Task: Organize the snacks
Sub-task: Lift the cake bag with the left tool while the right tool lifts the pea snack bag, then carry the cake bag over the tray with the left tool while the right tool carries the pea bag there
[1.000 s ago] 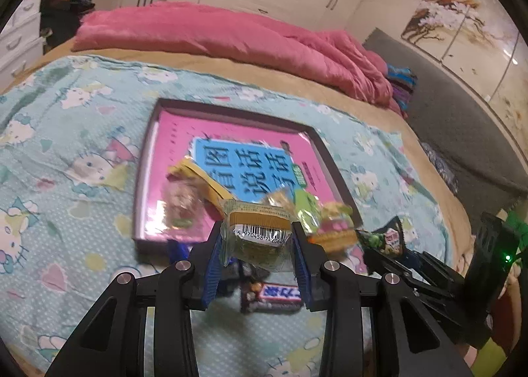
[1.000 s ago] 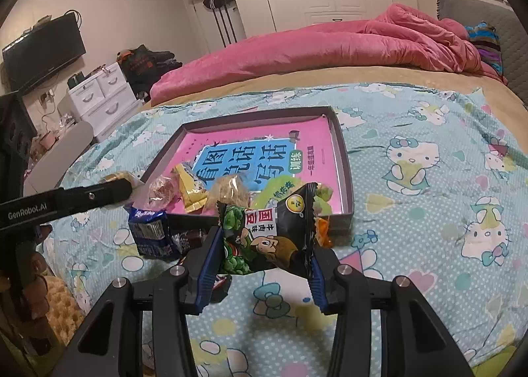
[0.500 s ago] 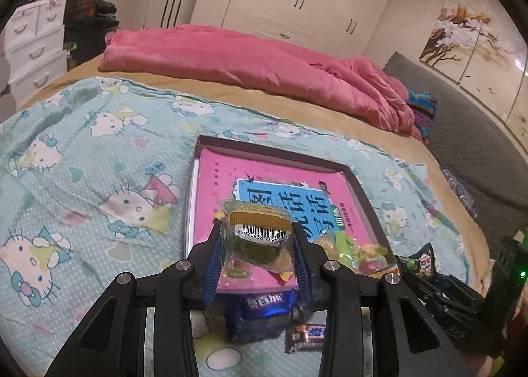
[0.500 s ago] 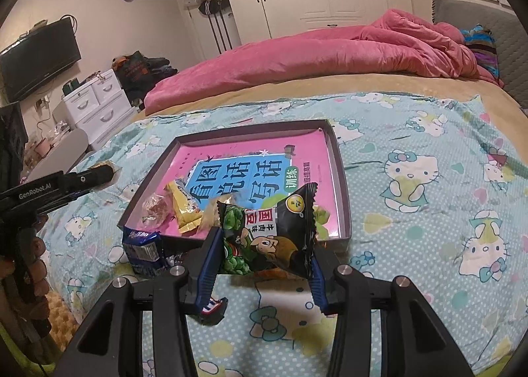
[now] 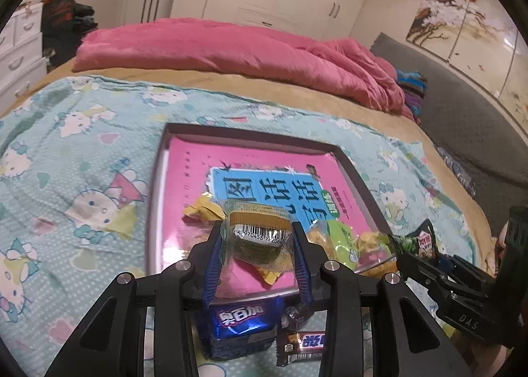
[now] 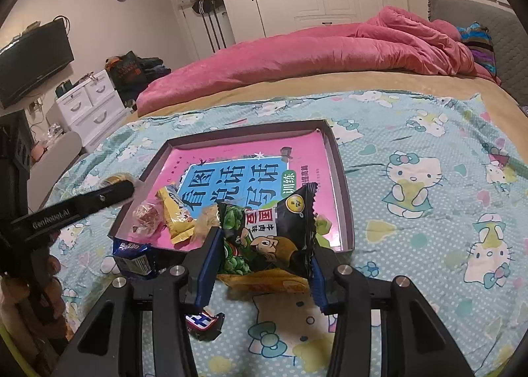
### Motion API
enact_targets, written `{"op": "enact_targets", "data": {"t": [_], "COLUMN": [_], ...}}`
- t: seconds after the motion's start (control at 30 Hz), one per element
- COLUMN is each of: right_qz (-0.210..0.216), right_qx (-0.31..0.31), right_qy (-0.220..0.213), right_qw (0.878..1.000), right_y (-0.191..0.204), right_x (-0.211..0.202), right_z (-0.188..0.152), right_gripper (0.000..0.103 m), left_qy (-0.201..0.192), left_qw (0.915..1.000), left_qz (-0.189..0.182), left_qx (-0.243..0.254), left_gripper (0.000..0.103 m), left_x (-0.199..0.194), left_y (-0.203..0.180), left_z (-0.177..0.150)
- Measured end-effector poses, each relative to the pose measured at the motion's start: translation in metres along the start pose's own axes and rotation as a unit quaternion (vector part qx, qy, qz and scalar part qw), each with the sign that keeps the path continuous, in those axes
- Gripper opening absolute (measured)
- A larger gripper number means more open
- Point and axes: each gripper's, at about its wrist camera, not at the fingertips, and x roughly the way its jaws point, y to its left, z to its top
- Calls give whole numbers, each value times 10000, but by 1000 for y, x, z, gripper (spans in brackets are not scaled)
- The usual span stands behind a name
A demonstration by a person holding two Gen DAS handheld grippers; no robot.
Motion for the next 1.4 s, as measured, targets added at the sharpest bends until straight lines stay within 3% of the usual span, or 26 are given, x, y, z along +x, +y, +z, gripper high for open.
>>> {"op": "enact_targets", "data": {"t": [0.5, 0.87, 1.4], "right_qz": [-160, 34, -548], "right_qx": [-111, 207, -30], "right_qy": [93, 251, 505], "right_qw": [9998, 9995, 9972], "right_y": [13, 18, 16], "right_x": [27, 53, 74], "right_z": [15, 23, 20], "right_gripper": [47, 47, 48], "left_qy": [286, 531, 606], "left_qw": [9992, 9980, 9978], "left_qz": [-144, -176, -196], "left_qx": [259, 307, 188], "left_gripper": [40, 40, 40], "left_x": [28, 45, 51], "left_y": [0, 0, 2], "left_z": [-1, -5, -8]}}
